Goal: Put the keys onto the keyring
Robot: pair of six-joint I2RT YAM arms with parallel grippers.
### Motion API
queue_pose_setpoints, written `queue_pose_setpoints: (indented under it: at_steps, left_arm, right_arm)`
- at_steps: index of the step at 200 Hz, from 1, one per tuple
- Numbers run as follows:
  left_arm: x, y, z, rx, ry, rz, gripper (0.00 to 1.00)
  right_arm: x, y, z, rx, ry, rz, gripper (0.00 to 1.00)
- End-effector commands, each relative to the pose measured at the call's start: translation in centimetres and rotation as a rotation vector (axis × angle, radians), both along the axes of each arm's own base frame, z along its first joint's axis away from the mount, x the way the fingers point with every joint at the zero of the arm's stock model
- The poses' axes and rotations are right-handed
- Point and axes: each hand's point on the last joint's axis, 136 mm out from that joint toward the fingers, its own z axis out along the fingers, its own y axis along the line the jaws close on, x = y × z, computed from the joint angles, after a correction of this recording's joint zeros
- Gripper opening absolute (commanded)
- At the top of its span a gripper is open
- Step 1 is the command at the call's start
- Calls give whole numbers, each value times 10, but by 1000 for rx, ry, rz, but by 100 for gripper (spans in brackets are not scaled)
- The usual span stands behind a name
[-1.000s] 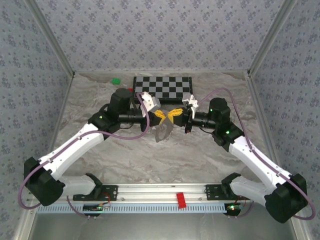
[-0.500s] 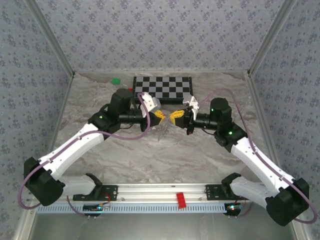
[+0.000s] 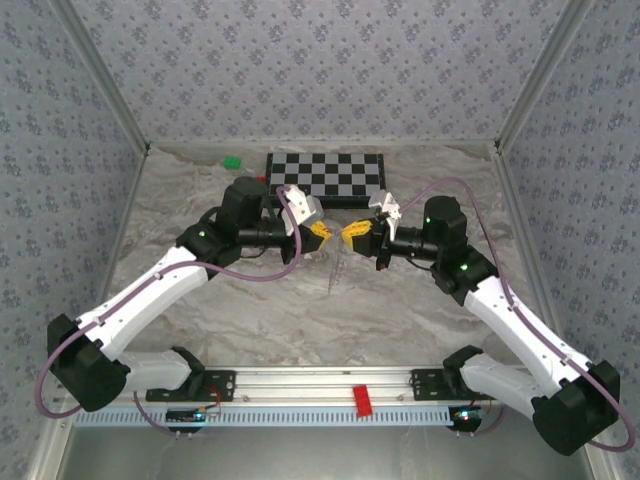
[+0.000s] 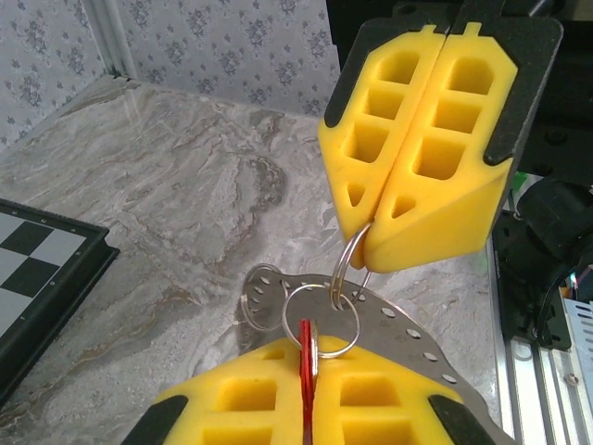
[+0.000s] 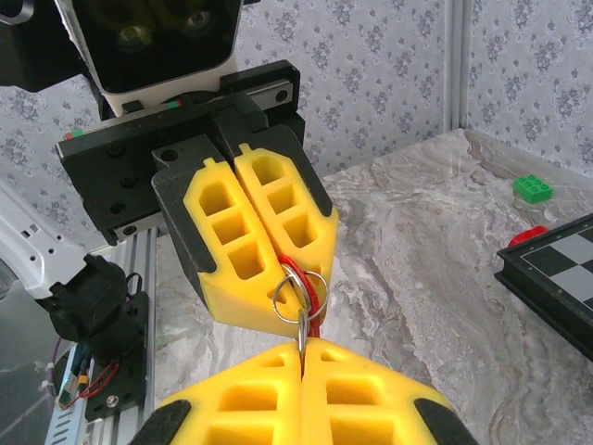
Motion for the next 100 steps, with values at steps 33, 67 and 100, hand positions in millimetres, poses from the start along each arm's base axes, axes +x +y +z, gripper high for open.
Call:
queue_pose_setpoints:
  at_steps: [33,67,100]
  left_arm:
    - [9,2,19,-3,-57,39,3]
    - [15,2,13,28,-51,64,3]
    - [21,-1,4,60,-32,75,3]
  right_arm:
    - [11,-7,-4,-5,-6,-65,14]
    - [23,-18,-12,-3,13,-156,46]
    - [30,-34,-18,-2,25,-268,66]
